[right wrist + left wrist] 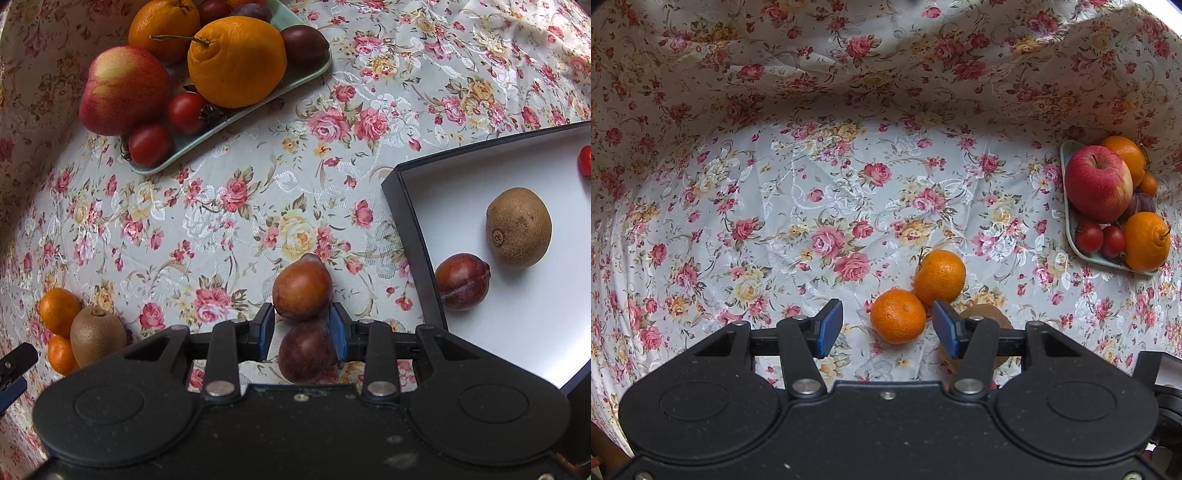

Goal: Organize fruits
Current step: 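Move both open tools back toward the remaining plums and tangerines, then grasp a tangerine with the left tool while the right tool grasps a dark plum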

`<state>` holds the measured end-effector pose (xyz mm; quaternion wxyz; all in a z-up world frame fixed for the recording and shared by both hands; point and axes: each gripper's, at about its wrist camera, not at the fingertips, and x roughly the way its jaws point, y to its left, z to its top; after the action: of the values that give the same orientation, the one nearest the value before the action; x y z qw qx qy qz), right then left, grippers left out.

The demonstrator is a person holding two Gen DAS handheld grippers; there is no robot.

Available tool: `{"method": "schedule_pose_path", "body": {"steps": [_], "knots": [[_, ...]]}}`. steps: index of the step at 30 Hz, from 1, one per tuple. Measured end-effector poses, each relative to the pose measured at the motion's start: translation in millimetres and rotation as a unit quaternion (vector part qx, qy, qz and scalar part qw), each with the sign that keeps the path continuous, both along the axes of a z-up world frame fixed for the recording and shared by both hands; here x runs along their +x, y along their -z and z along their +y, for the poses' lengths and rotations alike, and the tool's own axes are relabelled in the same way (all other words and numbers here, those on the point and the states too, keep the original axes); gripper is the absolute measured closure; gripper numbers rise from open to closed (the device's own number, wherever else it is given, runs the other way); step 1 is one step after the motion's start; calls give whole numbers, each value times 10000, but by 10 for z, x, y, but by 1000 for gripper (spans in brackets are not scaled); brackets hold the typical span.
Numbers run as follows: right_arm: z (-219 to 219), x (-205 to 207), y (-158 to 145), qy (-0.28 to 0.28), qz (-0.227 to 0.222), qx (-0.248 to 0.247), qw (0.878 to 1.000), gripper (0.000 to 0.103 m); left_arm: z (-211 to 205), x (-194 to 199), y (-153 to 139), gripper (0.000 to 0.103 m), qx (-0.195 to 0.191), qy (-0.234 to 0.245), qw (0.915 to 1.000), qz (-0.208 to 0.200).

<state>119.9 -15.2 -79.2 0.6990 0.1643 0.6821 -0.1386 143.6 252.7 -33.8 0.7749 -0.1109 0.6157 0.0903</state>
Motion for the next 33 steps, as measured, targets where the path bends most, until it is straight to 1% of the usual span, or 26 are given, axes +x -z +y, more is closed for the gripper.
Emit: {"method": "schedule_pose_path", "body": {"steps": [1, 2, 5, 9, 13, 14, 16, 17, 18, 19, 21, 22, 24, 27, 33], "knots": [[15, -1, 8, -18, -16, -28, 10000, 68, 0, 8, 28, 43, -13, 13, 10000, 27], [30, -4, 12, -38, -38, -65, 10000, 70, 3, 13, 57, 44, -30, 22, 10000, 50], [86, -9, -15, -72, -129, -137, 9998, 71, 0, 34, 128, 44, -18, 41, 10000, 89], [100, 10, -69, -73, -274, -71, 9996, 72, -19, 67, 216, 44, 41, 94, 9999, 127], [137, 19, -119, -191, -384, -9, 9991, 74, -23, 82, 284, 44, 83, 96, 9998, 162], [150, 20, -131, -237, -407, -5, 9989, 75, -26, 82, 296, 44, 48, 115, 9998, 163], [171, 17, -159, -307, -467, 56, 9984, 82, -40, 85, 320, 44, -20, 154, 9997, 185], [179, 15, -175, -344, -506, 105, 9981, 93, -45, 85, 330, 45, -28, 166, 9997, 193], [189, 18, -186, -383, -534, 150, 9977, 94, -46, 84, 342, 46, -9, 157, 9997, 209], [207, 18, -203, -428, -557, 182, 9974, 94, -44, 82, 352, 47, 7, 145, 9997, 214], [237, 9, -215, -509, -572, 167, 9969, 94, -44, 81, 371, 54, -92, 168, 9997, 177], [243, 7, -211, -533, -557, 159, 9969, 94, -44, 79, 367, 55, -92, 169, 9997, 168], [226, 9, -198, -508, -494, 296, 9970, 93, -46, 77, 349, 55, -25, 143, 9998, 129], [140, 18, -212, -308, -494, 530, 9969, 89, -27, 88, 320, 55, 126, 32, 9998, 123], [-55, 49, -289, 14, -636, 553, 9964, 87, 133, 67, 197, 55, 235, -344, 9991, 77]]}}
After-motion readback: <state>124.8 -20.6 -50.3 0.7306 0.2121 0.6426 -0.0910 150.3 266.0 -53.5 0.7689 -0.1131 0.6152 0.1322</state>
